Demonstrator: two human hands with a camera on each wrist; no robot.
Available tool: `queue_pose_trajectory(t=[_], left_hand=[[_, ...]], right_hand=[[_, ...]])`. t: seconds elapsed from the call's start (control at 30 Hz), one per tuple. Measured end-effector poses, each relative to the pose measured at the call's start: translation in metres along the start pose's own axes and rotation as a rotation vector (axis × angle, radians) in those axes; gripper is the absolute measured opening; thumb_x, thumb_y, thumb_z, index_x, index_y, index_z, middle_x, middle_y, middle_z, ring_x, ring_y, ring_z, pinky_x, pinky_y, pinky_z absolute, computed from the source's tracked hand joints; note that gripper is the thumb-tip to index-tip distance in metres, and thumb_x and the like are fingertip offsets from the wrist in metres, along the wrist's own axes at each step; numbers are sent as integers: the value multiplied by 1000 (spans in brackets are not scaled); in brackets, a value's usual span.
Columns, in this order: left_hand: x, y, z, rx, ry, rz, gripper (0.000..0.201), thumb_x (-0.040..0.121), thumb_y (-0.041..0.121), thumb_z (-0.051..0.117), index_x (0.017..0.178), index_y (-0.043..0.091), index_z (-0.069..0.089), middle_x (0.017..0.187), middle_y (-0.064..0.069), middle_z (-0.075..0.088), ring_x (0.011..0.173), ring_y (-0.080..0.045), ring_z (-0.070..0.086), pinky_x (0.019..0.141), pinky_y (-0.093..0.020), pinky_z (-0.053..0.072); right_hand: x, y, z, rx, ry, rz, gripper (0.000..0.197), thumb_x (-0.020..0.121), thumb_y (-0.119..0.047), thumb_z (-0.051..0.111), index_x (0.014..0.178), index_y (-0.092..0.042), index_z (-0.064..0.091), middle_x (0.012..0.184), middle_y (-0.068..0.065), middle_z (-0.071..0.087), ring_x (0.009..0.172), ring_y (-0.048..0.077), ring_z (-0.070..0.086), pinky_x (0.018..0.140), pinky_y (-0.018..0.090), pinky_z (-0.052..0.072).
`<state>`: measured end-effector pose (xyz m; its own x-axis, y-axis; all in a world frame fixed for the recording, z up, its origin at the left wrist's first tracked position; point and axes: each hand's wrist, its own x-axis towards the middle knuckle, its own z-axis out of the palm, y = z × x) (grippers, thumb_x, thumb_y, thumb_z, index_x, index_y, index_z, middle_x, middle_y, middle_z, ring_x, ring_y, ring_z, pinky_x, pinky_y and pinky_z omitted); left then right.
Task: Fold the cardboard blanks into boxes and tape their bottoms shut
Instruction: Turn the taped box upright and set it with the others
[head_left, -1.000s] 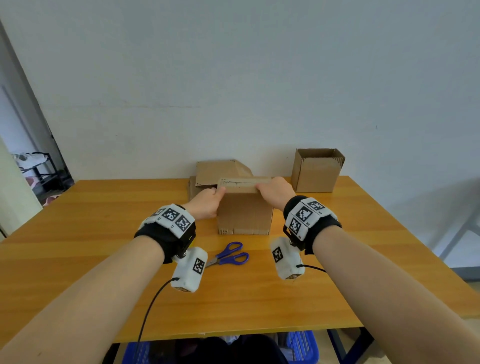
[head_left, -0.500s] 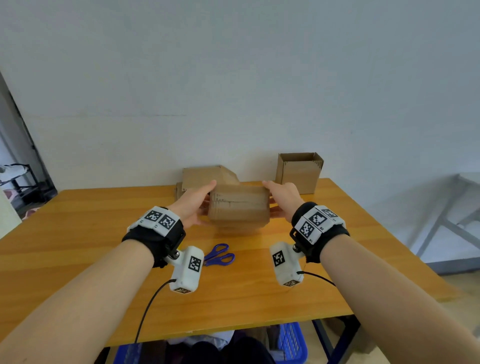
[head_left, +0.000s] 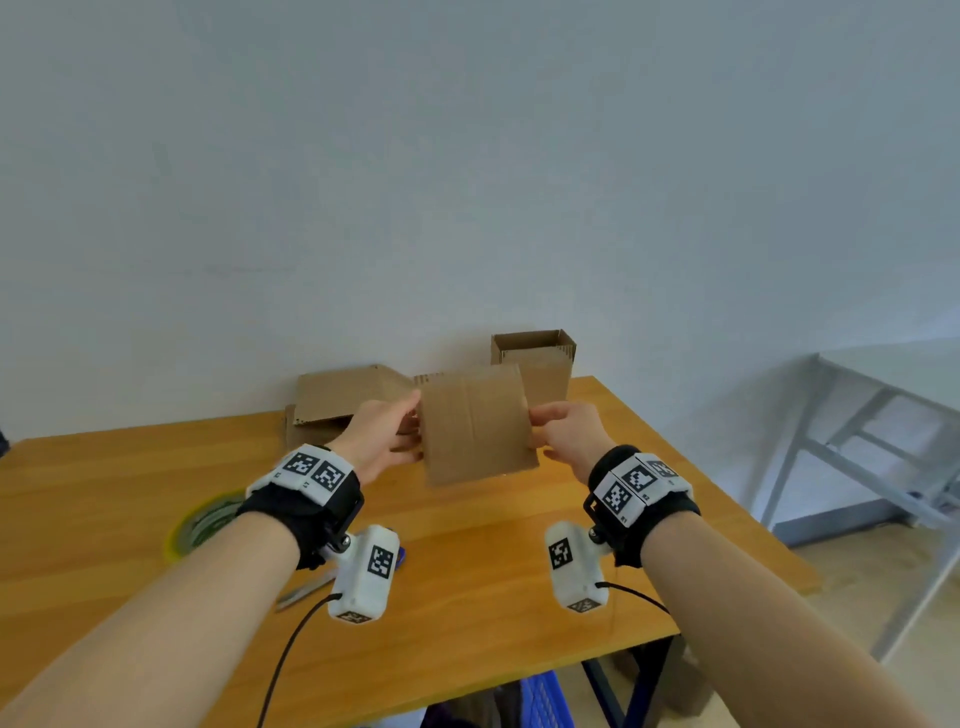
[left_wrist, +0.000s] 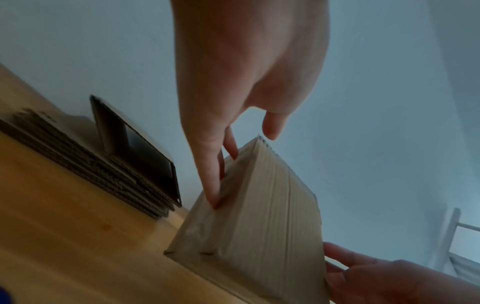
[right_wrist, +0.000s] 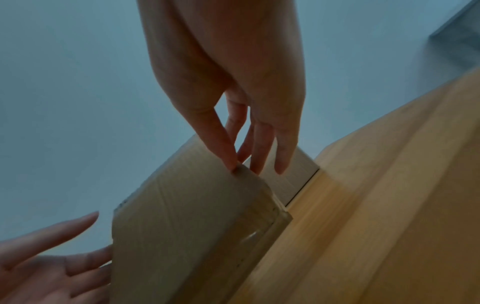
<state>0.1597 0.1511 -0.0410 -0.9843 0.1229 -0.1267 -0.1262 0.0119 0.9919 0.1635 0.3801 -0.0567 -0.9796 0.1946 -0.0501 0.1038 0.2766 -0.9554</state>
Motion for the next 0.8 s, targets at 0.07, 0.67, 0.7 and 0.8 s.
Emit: queue_pose_trajectory(t=[0.07,0.67,0.7,0.8], left_hand=[[9,1,15,9,-33,-7,37,97,37,47,120,10,57,119,-16,62,108,-32,60,87,-43,52],[128,7,124,23,-62,-85,34,95,18,53,126,5,47,118,-14,58,107,-32,57,91,-51,49],[133,7,127,28,-60,-88,33,95,17,52,125,4,48,117,-16,58,105,-33,58,91,-52,49],[146,6,133,54,-33,-82,18,96,16,51,111,7,52,116,-18,57,106,-34,57,92,-52,49]], right_hand=[[7,6,-11,6,29,18,36,78,13,59,104,-10,70,109,5,66,103,21,57,83,32,49],[103,39,-69,38,111,90,69,78,-2,73,139,-10,42,126,9,57,117,25,54,91,32,45],[107,39,-70,34,119,92,71,77,-3,75,139,-11,41,127,10,57,117,26,54,94,34,46],[119,37,-72,7,118,93,75,75,-3,77,139,-13,39,131,10,54,120,27,53,101,41,46]])
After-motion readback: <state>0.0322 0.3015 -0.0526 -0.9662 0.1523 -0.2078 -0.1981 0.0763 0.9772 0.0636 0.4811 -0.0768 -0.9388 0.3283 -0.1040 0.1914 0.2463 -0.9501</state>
